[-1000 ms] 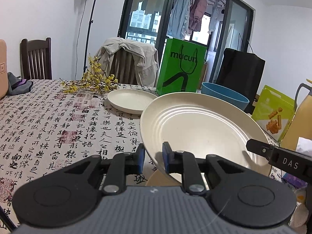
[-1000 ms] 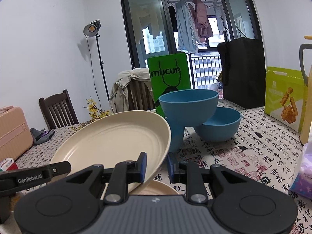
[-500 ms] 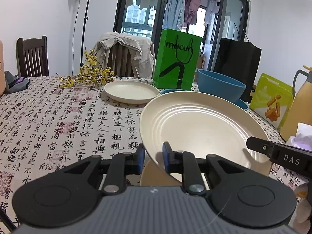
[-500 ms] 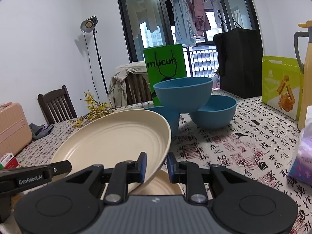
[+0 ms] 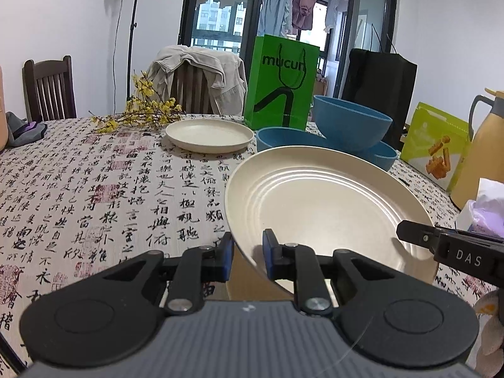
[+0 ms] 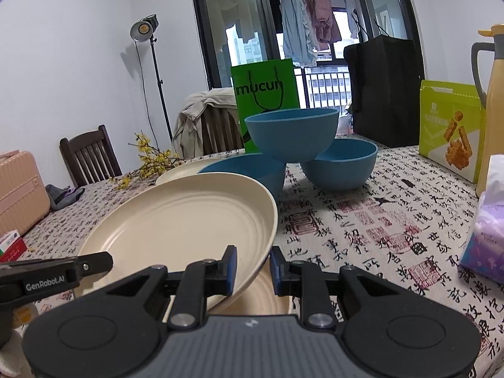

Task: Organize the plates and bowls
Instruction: 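Carry the cream plate further toward the stacked blue bowls with both grippers, then lower the cream plate onto the tablecloth beside the blue bowls with both grippers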

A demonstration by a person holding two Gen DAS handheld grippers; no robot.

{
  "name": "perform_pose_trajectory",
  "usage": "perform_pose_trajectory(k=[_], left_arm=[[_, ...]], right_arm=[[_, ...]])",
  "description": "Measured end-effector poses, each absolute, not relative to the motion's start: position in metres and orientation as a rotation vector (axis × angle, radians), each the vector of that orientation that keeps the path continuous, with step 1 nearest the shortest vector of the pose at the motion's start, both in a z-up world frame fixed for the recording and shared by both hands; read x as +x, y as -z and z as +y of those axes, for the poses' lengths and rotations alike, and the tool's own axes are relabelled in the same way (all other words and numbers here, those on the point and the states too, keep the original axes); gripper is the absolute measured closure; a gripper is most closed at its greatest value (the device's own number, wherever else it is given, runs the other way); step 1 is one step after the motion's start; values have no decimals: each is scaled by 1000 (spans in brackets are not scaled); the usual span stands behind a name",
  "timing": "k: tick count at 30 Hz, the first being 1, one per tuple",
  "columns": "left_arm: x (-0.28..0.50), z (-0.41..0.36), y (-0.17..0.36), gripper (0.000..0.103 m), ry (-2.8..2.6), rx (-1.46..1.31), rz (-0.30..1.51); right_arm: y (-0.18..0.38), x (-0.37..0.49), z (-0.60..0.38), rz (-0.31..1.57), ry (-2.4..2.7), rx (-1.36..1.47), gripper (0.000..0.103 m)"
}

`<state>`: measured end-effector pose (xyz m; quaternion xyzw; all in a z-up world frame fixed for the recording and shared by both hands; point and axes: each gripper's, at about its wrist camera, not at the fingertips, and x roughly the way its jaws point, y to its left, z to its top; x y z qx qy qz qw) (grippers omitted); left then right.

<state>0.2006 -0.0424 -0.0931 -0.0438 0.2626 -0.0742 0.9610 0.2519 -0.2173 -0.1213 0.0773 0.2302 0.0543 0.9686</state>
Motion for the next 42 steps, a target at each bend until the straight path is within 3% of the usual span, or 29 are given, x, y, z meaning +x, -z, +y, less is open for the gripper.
perform_pose_trajectory(k=[42], left_arm=[[180, -56, 114, 81, 132, 35, 581]], right_arm=[[143, 230, -202, 535, -66, -5, 79]])
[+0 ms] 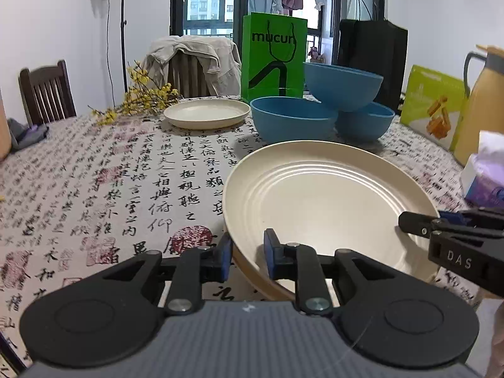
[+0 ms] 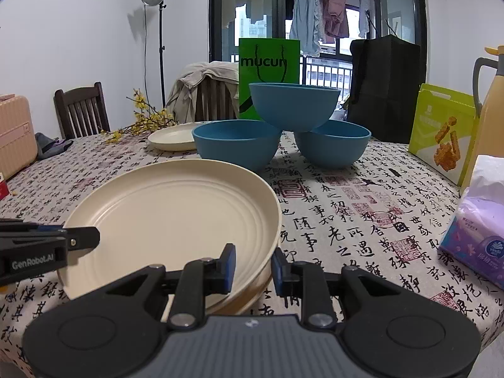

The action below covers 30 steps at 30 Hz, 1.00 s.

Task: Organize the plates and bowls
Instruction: 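Lower the cream plate onto the tablecloth beside the blue bowls with both grippers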

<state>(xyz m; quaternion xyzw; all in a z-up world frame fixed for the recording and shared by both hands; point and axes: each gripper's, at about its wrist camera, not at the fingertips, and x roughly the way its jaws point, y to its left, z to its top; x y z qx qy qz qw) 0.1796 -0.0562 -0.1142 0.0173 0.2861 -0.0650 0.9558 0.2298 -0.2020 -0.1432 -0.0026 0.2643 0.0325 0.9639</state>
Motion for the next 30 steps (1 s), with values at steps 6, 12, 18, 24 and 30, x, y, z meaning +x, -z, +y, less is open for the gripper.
perform_pose_trajectory(k=[6, 12, 18, 24, 30], left_arm=[[181, -60, 115, 81, 123, 70, 579], [180, -69, 118, 80, 112, 127, 565], [179, -73, 122, 80, 106, 174, 553], [181, -74, 125, 77, 99, 190, 564], [185, -63, 120, 78, 95, 153, 564]], right_arm=[[146, 231, -195, 521, -45, -67, 78], [149, 231, -190, 517, -27, -132, 76], [153, 233, -188, 534, -19, -160, 73], [157, 234, -191, 546, -19, -156, 73], [156, 236, -199, 562, -36, -108, 76]])
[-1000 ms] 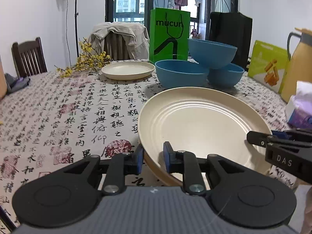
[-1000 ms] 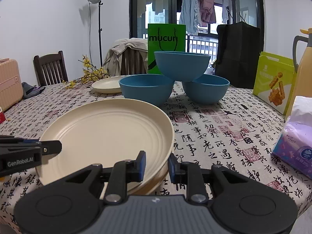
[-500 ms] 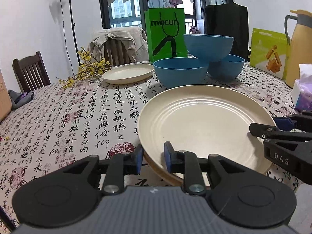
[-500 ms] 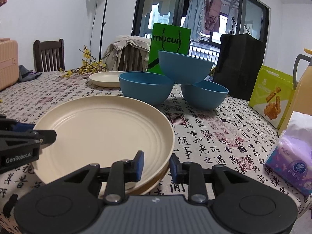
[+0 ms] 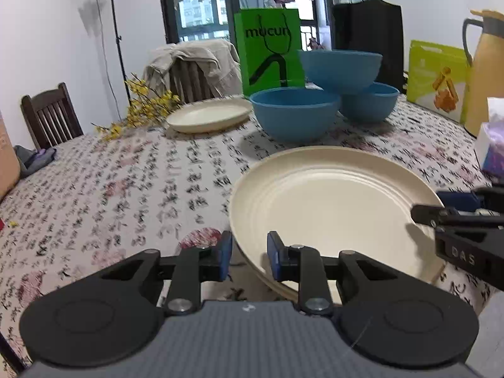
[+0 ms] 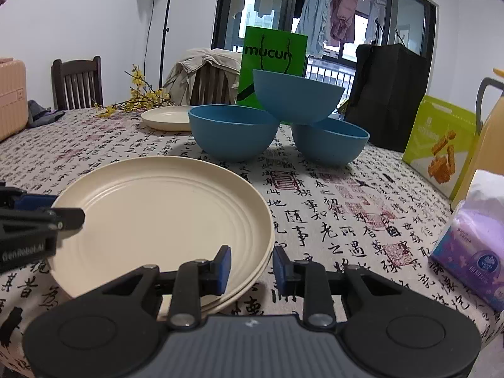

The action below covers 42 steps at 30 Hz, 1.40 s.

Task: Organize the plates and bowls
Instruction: 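Lower the cream plate onto the tablecloth beside the blue bowls with both grippers, then open both grippers to release the cream plate rim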

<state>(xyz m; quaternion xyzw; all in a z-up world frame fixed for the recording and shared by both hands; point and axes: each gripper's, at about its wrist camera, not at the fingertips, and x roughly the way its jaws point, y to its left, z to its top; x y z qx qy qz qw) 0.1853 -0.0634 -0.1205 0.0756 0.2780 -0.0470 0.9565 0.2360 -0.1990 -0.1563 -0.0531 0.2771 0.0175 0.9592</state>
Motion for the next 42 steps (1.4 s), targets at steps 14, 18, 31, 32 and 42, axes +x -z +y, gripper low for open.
perform_pose_trajectory(k=[14, 18, 31, 32, 42], left_arm=[[195, -68, 121, 87, 81, 186, 541], [195, -65, 120, 87, 87, 171, 542], [176, -43, 91, 0, 95, 54, 379], [172, -39, 88, 0, 87, 31, 345], [159, -23, 67, 0, 79, -12, 274]], right_arm=[[156, 235, -216, 557, -84, 32, 76], [157, 234, -217, 552, -88, 41, 75], [139, 222, -230, 422, -148, 141, 3], [137, 220, -230, 405, -157, 148, 0], [123, 214, -230, 356, -149, 144, 0]])
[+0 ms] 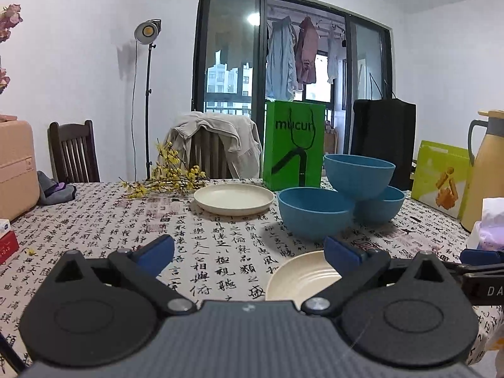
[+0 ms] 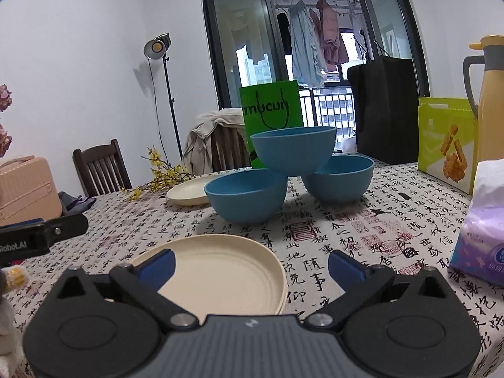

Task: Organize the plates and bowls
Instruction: 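Open both grippers to release the cream plate rim, then move both grippers toward the last cream plate beside the yellow flowers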

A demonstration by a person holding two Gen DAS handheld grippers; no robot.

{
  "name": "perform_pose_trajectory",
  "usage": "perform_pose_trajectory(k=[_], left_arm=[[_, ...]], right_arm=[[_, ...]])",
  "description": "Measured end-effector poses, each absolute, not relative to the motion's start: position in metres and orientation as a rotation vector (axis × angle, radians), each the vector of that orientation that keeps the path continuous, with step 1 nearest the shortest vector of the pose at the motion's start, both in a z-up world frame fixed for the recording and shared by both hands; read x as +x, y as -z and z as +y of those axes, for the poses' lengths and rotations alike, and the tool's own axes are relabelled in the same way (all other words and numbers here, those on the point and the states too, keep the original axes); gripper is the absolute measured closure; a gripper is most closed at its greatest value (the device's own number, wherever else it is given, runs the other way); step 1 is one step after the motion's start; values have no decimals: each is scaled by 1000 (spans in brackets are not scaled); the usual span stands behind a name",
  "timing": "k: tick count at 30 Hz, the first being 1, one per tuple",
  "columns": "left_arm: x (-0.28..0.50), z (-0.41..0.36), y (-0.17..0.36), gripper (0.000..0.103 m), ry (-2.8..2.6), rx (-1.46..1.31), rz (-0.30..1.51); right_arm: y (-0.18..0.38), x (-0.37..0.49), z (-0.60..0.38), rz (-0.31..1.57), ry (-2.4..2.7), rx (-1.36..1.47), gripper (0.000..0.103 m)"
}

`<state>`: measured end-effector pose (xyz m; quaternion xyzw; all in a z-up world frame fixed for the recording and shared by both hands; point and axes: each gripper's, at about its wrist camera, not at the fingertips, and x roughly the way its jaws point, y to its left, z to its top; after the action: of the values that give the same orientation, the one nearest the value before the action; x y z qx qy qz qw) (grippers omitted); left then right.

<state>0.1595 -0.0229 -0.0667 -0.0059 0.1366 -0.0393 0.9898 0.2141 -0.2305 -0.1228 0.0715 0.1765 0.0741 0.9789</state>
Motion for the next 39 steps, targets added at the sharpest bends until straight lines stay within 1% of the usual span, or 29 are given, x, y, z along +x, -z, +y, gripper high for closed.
perform_pose_trajectory(k=[15, 23, 35, 39], left_arm=[[163, -13, 43, 0, 60, -27, 252], [174, -4, 27, 0, 51, -41, 231], [212, 12, 6, 0, 43, -91, 241], [230, 15, 1, 0, 50, -115, 256]], right_arm=[[93, 221, -230, 356, -157, 147, 0], [80, 241, -230, 365, -190, 197, 0], [53, 279, -211, 344, -189, 159, 0], [47, 300, -209, 363, -193, 154, 0]])
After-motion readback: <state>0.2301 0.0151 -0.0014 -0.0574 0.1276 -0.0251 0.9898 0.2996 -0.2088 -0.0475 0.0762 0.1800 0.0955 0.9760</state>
